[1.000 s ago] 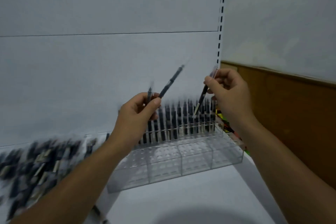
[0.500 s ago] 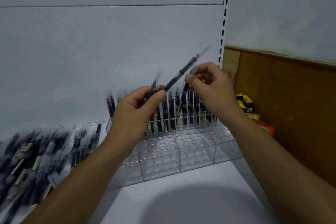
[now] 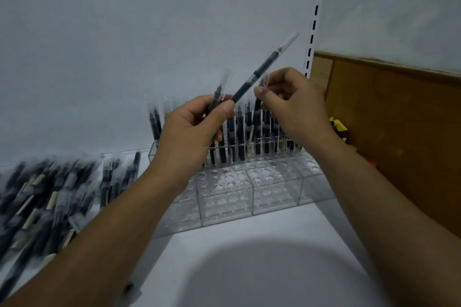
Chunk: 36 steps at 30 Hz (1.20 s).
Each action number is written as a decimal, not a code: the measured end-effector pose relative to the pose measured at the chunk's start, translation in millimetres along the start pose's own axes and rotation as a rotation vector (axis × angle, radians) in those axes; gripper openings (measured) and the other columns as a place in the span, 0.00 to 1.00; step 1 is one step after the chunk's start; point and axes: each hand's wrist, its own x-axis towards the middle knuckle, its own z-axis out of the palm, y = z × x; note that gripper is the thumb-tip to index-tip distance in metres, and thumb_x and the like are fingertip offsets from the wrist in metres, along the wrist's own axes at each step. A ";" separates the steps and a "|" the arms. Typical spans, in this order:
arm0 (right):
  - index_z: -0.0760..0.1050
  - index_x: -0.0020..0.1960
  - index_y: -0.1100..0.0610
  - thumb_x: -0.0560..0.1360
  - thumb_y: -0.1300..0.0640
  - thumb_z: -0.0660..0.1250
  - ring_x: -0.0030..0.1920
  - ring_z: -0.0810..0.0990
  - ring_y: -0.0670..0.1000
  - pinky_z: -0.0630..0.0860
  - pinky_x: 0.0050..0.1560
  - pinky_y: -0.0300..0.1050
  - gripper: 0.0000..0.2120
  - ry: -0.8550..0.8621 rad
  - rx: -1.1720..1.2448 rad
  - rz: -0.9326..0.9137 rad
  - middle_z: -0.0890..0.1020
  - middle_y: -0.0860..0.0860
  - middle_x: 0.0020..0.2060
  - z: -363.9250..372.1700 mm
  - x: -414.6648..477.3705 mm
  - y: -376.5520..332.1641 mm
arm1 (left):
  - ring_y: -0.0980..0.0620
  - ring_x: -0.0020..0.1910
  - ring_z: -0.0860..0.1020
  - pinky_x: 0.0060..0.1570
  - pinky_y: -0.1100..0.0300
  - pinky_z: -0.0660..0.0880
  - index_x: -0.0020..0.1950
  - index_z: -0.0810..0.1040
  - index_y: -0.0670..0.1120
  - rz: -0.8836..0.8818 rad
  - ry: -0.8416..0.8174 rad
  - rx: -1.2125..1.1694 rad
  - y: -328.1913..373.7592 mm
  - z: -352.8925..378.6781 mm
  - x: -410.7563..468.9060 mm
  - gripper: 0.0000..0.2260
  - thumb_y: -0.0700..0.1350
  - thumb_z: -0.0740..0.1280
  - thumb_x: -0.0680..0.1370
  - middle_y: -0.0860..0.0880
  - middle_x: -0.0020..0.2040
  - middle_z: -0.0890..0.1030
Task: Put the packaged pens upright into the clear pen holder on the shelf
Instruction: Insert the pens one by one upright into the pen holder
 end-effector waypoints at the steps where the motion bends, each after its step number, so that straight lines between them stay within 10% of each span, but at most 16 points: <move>1: 0.75 0.49 0.51 0.75 0.52 0.71 0.44 0.82 0.51 0.80 0.48 0.54 0.06 -0.012 -0.021 0.008 0.81 0.47 0.41 0.6 -0.9 0.8 | 0.61 0.30 0.72 0.32 0.69 0.71 0.48 0.82 0.54 0.001 -0.001 0.000 -0.2 -0.3 0.0 0.04 0.48 0.68 0.76 0.55 0.38 0.83; 11: 0.79 0.49 0.51 0.73 0.49 0.73 0.43 0.82 0.46 0.82 0.49 0.51 0.08 -0.234 -0.274 0.062 0.83 0.46 0.41 -9.5 -12.8 2.0 | 0.59 0.31 0.72 0.34 0.67 0.72 0.48 0.83 0.54 -0.001 -0.014 0.017 -1.9 -1.7 0.5 0.04 0.49 0.69 0.76 0.41 0.46 0.82; 22: 0.79 0.50 0.55 0.78 0.58 0.65 0.39 0.80 0.44 0.75 0.34 0.35 0.04 -0.193 0.601 0.176 0.84 0.48 0.44 -22.5 -22.3 -21.7 | 0.58 0.32 0.71 0.35 0.66 0.72 0.47 0.83 0.56 -0.025 -0.057 0.043 -4.5 -1.3 0.6 0.03 0.49 0.70 0.75 0.42 0.46 0.82; 32: 0.79 0.47 0.54 0.78 0.59 0.67 0.35 0.78 0.43 0.73 0.32 0.35 0.03 0.106 0.580 0.111 0.84 0.47 0.41 -27.2 -16.9 -19.0 | 0.62 0.33 0.73 0.35 0.72 0.72 0.50 0.83 0.56 -0.029 -0.074 0.066 -4.9 -1.0 -0.5 0.05 0.51 0.68 0.77 0.51 0.40 0.81; 36: 0.79 0.46 0.53 0.77 0.57 0.70 0.31 0.76 0.40 0.73 0.32 0.33 0.01 0.154 0.228 0.078 0.82 0.49 0.40 -30.7 -14.1 -6.0 | 0.66 0.35 0.75 0.36 0.74 0.71 0.56 0.81 0.53 -0.013 -0.124 0.068 -3.5 0.1 -1.3 0.09 0.48 0.64 0.79 0.57 0.39 0.82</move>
